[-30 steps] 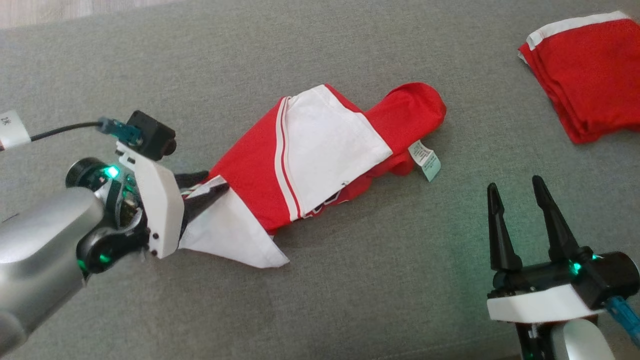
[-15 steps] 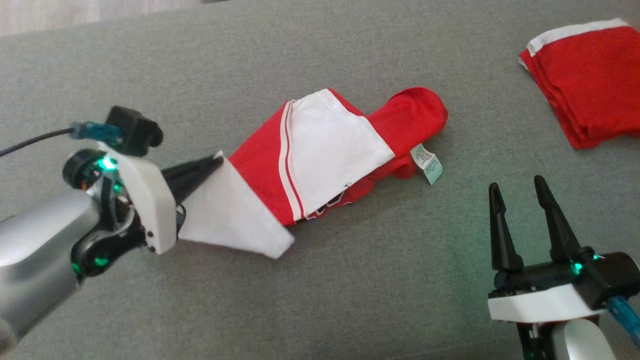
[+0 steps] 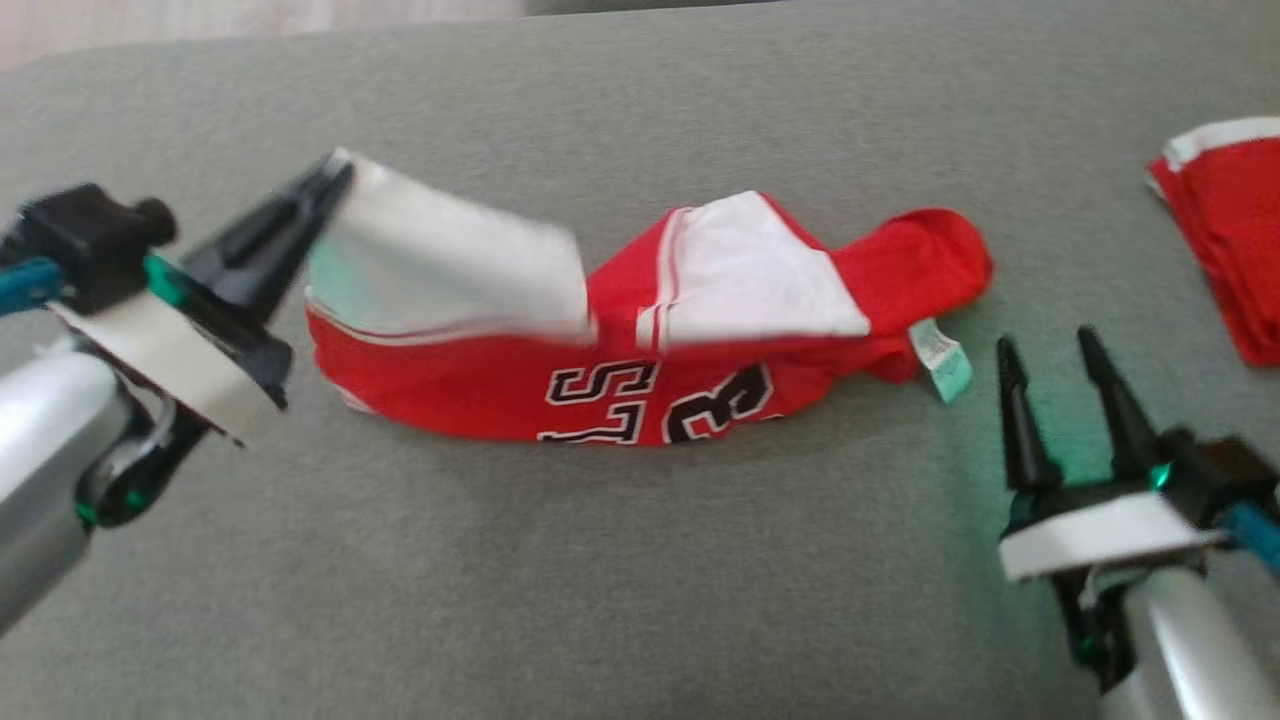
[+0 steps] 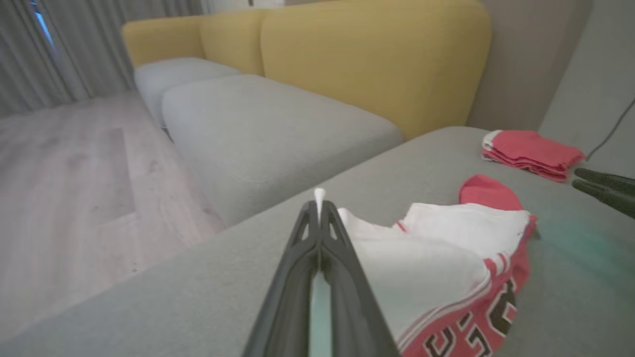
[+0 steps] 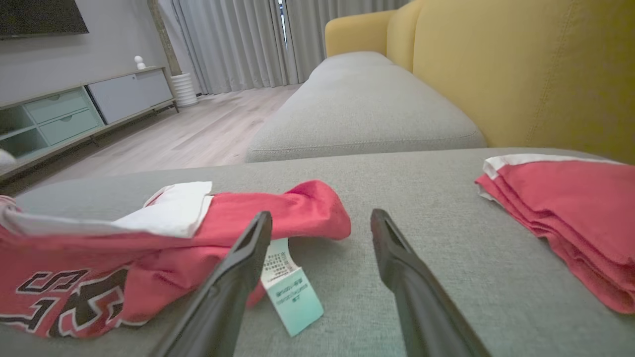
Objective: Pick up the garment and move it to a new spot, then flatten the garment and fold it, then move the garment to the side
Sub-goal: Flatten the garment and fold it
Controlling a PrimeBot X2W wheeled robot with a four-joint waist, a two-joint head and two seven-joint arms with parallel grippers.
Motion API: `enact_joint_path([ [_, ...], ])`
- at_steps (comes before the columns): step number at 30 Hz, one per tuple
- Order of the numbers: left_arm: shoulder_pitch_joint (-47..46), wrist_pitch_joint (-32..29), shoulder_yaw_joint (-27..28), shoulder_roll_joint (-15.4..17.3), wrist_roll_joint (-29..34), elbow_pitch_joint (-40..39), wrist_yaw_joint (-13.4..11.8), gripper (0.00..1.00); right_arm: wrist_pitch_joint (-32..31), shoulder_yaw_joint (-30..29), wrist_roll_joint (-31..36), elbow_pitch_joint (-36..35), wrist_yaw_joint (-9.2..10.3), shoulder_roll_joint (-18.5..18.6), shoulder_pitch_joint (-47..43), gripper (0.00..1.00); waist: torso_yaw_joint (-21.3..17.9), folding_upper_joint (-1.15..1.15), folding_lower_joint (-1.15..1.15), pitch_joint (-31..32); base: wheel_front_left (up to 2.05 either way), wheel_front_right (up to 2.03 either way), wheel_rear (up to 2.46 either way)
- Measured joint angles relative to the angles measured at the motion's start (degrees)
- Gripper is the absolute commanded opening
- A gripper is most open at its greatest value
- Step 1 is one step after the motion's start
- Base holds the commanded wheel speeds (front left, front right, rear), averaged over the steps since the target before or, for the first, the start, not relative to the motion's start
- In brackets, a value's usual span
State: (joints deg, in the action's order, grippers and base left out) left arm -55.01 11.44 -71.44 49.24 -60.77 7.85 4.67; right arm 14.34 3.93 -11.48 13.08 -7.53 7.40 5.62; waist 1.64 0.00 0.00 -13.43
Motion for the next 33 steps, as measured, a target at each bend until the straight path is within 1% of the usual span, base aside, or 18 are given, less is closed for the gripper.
enact_joint_path([
  [4,0.1,2.5,3.7,0.0,1.6,1.5,-2.8,0.0,-1.6,1.0,-3.7,4.5,0.0,3.0,4.6,1.0,2.2,0.0,0.0,-0.3,0.0,0.0,0.0],
  [7,0.3,2.9,7.3,-0.1,2.0,2.9,-3.8,0.0,-2.7,2.1,-5.4,6.4,0.0,4.5,6.0,1.0,3.3,0.0,0.0,-0.7,0.0,0.0,0.0],
  [9,1.1,3.0,10.5,-0.3,2.5,3.3,-4.7,0.0,-3.3,2.9,-6.9,7.3,0.0,4.6,6.0,1.0,3.7,0.0,0.0,-0.9,0.0,0.0,0.0],
  [13,4.8,3.0,16.3,-1.4,3.2,3.9,-5.7,0.0,-3.6,4.9,-9.8,8.1,0.0,4.8,6.0,1.0,4.0,0.0,0.0,-1.2,0.0,0.0,0.0],
  [17,9.1,3.0,19.7,-2.1,4.6,4.0,-4.9,0.0,-3.6,6.6,-12.6,8.5,0.0,5.4,6.6,1.0,3.9,0.0,0.0,-1.4,0.0,0.0,0.0],
  [20,11.1,3.0,21.9,-2.5,5.7,3.5,-4.1,0.0,-3.7,8.6,-14.8,8.9,0.0,5.9,8.7,1.0,3.9,0.0,0.0,-1.4,0.0,0.0,0.0],
  [22,12.4,3.0,23.0,-2.7,6.3,2.8,-4.1,0.0,-4.6,9.9,-16.4,9.1,0.0,6.3,10.7,1.0,4.0,0.0,0.0,-1.5,0.0,0.0,0.0],
  [24,13.6,3.0,23.6,-2.9,7.0,2.6,-3.6,0.0,-6.9,11.3,-17.7,9.8,0.0,7.5,13.3,1.0,4.4,0.0,0.0,-1.6,0.0,0.0,0.0],
  [29,16.0,3.0,23.7,-4.1,8.7,2.5,-2.7,0.0,-15.1,15.1,-20.4,12.8,0.0,11.1,20.5,1.0,5.8,0.0,0.0,-1.8,0.0,0.0,0.0],
  [32,16.1,3.0,23.7,-5.2,9.5,2.5,-2.1,0.0,-18.4,16.5,-23.0,14.8,0.0,11.9,23.4,1.0,6.7,0.0,0.0,-2.0,0.0,0.0,0.0],
  [33,16.1,3.0,23.7,-5.9,10.0,2.7,-1.9,0.0,-20.3,17.6,-25.0,16.1,0.0,12.3,24.2,1.0,7.3,0.0,0.01,-2.1,0.0,0.0,0.0],
])
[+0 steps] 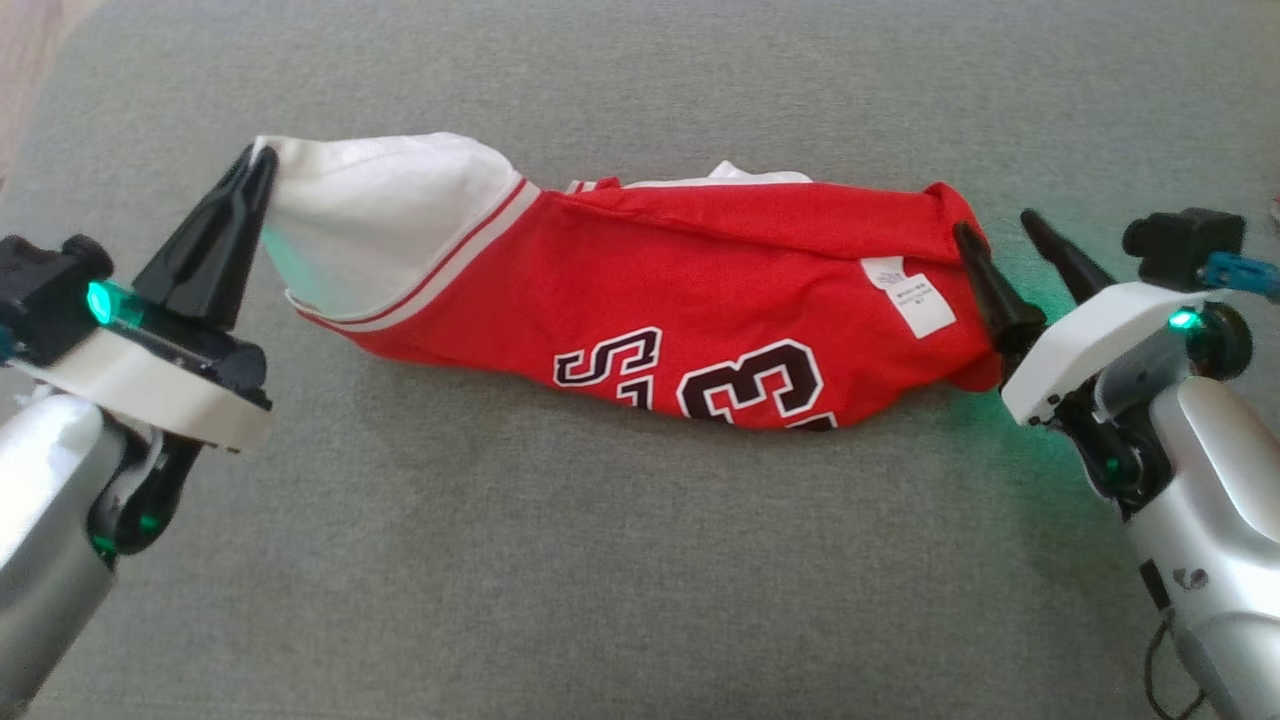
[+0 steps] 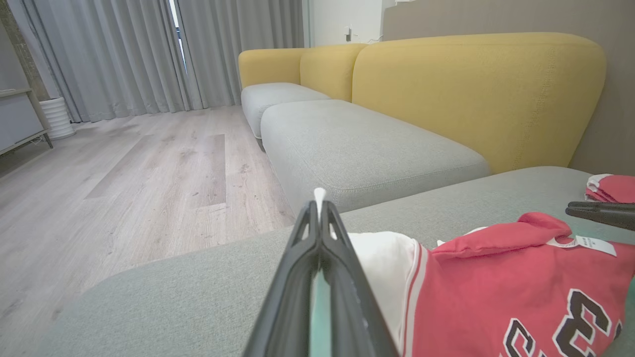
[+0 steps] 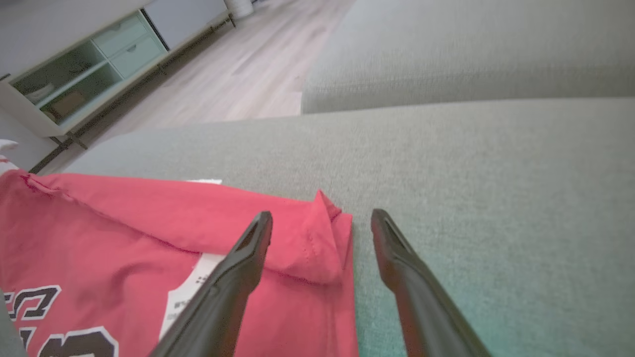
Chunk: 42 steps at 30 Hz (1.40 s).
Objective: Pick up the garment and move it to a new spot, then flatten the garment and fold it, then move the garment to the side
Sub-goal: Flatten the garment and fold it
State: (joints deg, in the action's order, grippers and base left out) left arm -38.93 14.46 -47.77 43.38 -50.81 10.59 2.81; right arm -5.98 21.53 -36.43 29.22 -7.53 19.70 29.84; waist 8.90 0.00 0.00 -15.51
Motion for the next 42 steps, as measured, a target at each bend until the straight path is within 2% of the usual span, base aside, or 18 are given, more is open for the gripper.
enact_joint_path([
  [4,0.0,0.0,0.0,-0.8,0.5,0.5,0.7,0.0,-1.2,1.9,-2.1,1.6,0.0,0.9,0.2,1.0,0.7,0.0,0.0,-0.2,0.0,0.0,0.0],
  [5,0.0,0.0,0.0,-1.0,0.5,0.7,0.8,0.0,-1.2,2.3,-2.7,2.1,0.0,1.0,0.2,0.73,0.9,0.0,0.0,-0.2,0.0,0.0,0.0],
  [6,0.0,0.0,0.0,-1.2,0.5,1.0,0.8,0.0,-1.0,2.6,-3.5,2.4,0.0,1.0,0.2,0.2,1.1,0.0,0.0,-0.3,0.0,0.0,0.0],
  [7,0.0,0.0,0.1,-1.4,0.7,1.3,1.2,0.0,-0.8,3.0,-4.5,2.8,0.0,1.0,0.3,0.0,1.2,0.0,0.0,-0.4,0.0,0.0,0.0],
  [15,0.0,0.0,2.2,-2.7,2.9,2.0,2.3,0.0,1.8,6.2,-9.8,4.4,0.0,2.0,2.2,0.0,1.0,0.0,0.0,0.1,0.0,0.0,0.0],
  [21,0.2,0.0,6.4,-3.4,6.0,-0.1,3.2,0.0,5.1,5.0,-15.5,0.1,0.0,6.1,2.0,0.0,0.0,0.0,0.0,2.5,0.0,0.0,0.0],
  [27,1.9,0.0,12.7,-3.6,8.6,-4.6,3.8,0.0,5.4,-0.3,-21.4,-9.3,0.0,12.0,-2.0,0.0,-2.1,0.0,0.0,6.5,0.0,0.0,0.0],
  [32,2.7,0.3,16.3,-4.0,9.6,-9.6,4.3,0.0,3.8,-7.9,-23.2,-18.3,0.0,16.0,-6.4,0.0,-4.2,0.0,-0.01,10.4,0.0,0.0,0.0],
  [36,2.8,0.3,16.6,-4.0,9.3,-12.4,4.7,0.0,0.3,-14.3,-23.6,-24.8,0.0,16.9,-9.7,0.0,-6.0,0.0,-0.01,13.3,0.0,0.0,0.0],
  [42,2.8,-0.4,15.4,-3.5,4.4,-16.7,4.8,0.0,-6.1,-23.0,-21.3,-32.8,0.0,16.1,-15.9,0.0,-8.6,0.0,-0.02,15.6,0.0,0.0,0.0],
])
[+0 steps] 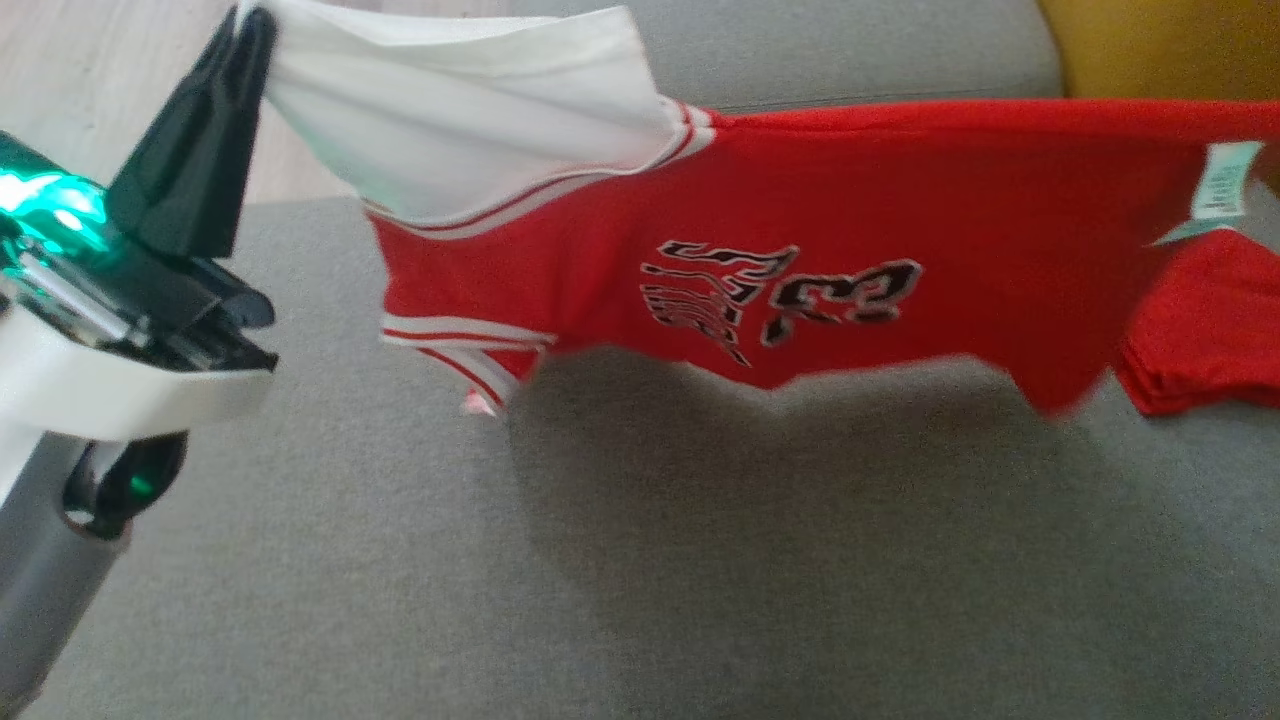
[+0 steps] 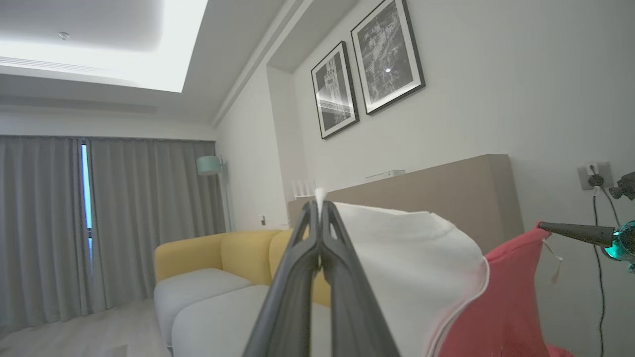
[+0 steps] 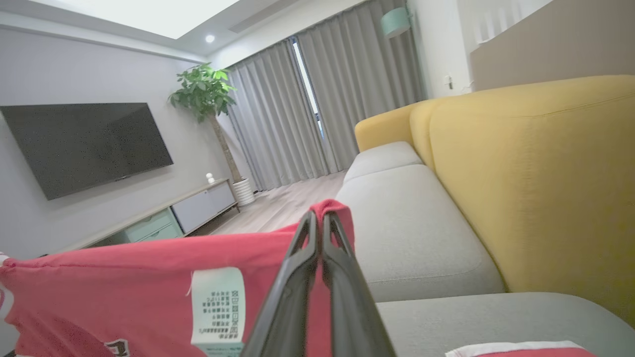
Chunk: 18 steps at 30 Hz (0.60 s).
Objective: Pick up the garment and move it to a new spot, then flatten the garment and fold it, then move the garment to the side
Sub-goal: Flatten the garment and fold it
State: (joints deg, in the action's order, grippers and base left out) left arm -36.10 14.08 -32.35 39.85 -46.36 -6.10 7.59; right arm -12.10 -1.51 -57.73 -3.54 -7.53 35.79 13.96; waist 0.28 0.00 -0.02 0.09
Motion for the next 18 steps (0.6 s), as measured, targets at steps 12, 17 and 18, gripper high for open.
enact_joint_path([
  [12,-0.1,-5.9,-10.9,-0.6,-2.8,0.5,0.0,0.0,-13.0,3.8,7.8,10.8,0.0,-13.6,-1.0,0.0,1.5,0.0,0.02,-6.5,0.0,0.0,0.0],
  [17,-1.5,-3.6,-14.1,-3.0,-2.2,4.2,0.0,0.0,-9.2,7.3,11.5,20.1,0.0,-16.8,4.2,0.0,3.7,0.0,0.03,-11.1,0.0,0.0,0.0],
  [18,-1.6,-3.0,-14.1,-3.3,-2.0,5.0,0.0,0.0,-7.8,8.0,12.0,21.3,0.0,-17.2,5.3,0.27,4.2,0.0,0.03,-11.8,0.0,0.0,0.0],
])
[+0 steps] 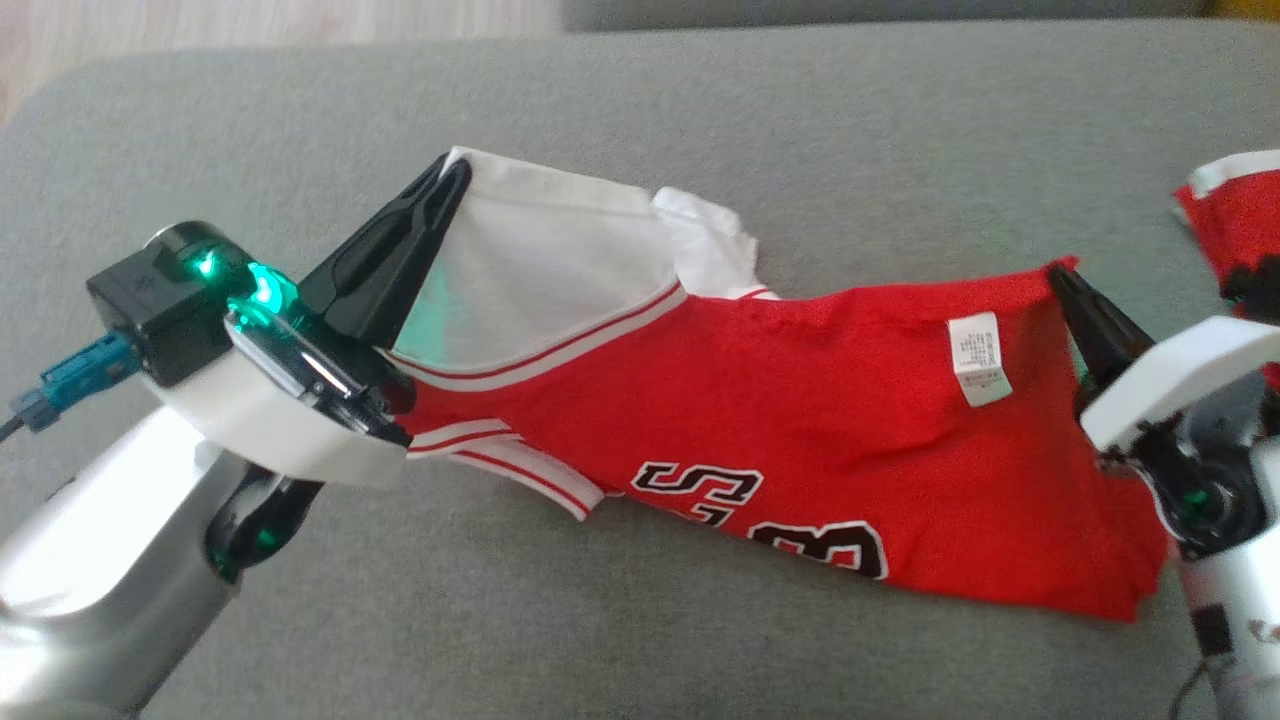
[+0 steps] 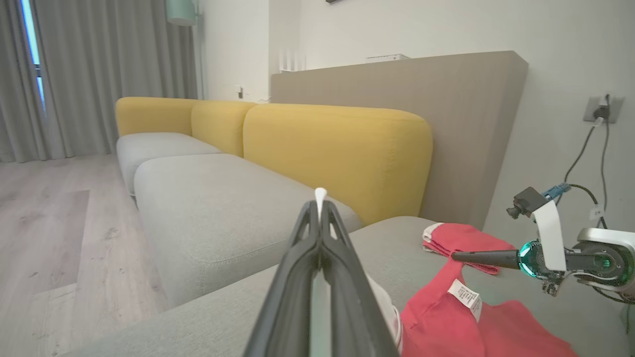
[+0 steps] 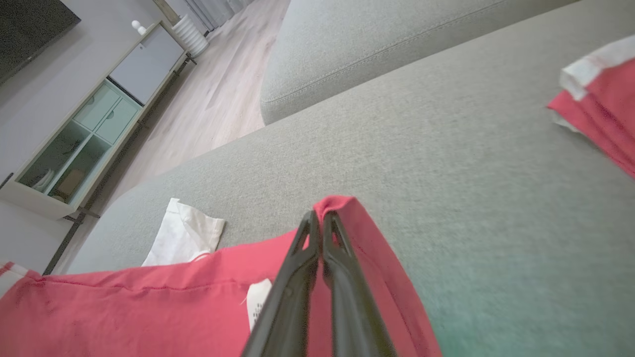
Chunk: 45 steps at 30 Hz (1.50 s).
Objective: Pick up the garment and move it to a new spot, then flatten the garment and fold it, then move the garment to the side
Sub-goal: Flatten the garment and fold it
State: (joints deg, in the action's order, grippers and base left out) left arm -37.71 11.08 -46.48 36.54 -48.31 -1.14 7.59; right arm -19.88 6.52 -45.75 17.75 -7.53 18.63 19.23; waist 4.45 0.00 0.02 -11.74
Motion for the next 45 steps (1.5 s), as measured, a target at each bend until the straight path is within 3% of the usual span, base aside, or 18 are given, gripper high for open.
enact_joint_path([
  [1,0.0,0.6,0.0,-0.4,0.0,0.8,0.0,0.0,1.5,0.6,0.0,1.0,0.0,-0.3,0.8,0.74,0.4,0.0,0.0,-0.7,0.0,0.0,0.0],
  [2,0.0,1.2,-0.1,-0.6,0.0,1.5,0.0,0.0,2.9,1.3,-0.1,1.8,0.0,-0.5,1.4,1.0,0.9,0.0,0.0,-1.3,0.0,0.0,0.0],
  [7,0.1,2.4,0.1,-1.2,0.6,3.9,0.0,0.0,6.6,4.0,-0.9,2.4,0.0,0.3,1.1,1.0,2.2,0.0,-0.01,-2.7,0.0,0.0,0.0],
  [13,1.7,3.2,2.0,-1.7,1.7,4.7,0.0,0.0,9.3,6.4,-1.9,-0.6,0.0,6.7,-3.9,1.0,2.1,0.0,-0.02,-3.4,0.0,0.0,0.0],
  [22,2.6,3.4,3.0,-3.8,3.8,4.4,0.0,0.0,9.8,7.8,0.6,0.0,0.0,11.2,-3.6,1.0,3.4,0.0,-0.01,-5.4,0.0,0.0,0.0],
  [32,2.6,3.4,3.3,-5.0,4.5,4.4,0.0,0.0,10.1,10.0,0.4,4.5,0.0,11.3,0.5,1.0,5.0,0.0,-0.02,-6.7,0.0,0.0,0.0],
  [33,2.6,3.4,3.3,-5.1,4.5,4.4,0.0,0.0,10.2,10.2,0.4,4.8,0.0,11.3,0.7,0.98,5.1,0.0,-0.02,-6.8,0.0,0.0,0.0],
  [35,2.5,3.4,3.3,-5.3,4.5,4.4,0.0,0.0,10.7,10.7,0.3,5.4,0.0,11.3,0.9,0.35,5.2,0.0,-0.01,-6.8,0.0,0.0,0.0],
  [36,2.5,3.4,3.3,-5.3,4.5,4.4,0.0,0.0,10.8,11.2,0.2,5.6,0.0,11.4,1.1,0.13,5.2,0.0,-0.02,-6.7,0.0,0.0,0.0],
  [37,2.5,3.4,3.3,-5.4,4.5,4.5,0.0,0.0,10.8,11.5,0.0,5.7,0.0,11.4,1.3,0.0,5.2,0.0,-0.02,-6.7,0.0,0.0,0.0],
  [45,2.5,3.4,4.1,-5.3,5.0,4.9,0.0,0.0,14.3,12.2,-0.7,5.8,0.0,12.7,1.4,0.0,4.2,0.0,-0.02,-5.5,0.0,0.0,0.0],
])
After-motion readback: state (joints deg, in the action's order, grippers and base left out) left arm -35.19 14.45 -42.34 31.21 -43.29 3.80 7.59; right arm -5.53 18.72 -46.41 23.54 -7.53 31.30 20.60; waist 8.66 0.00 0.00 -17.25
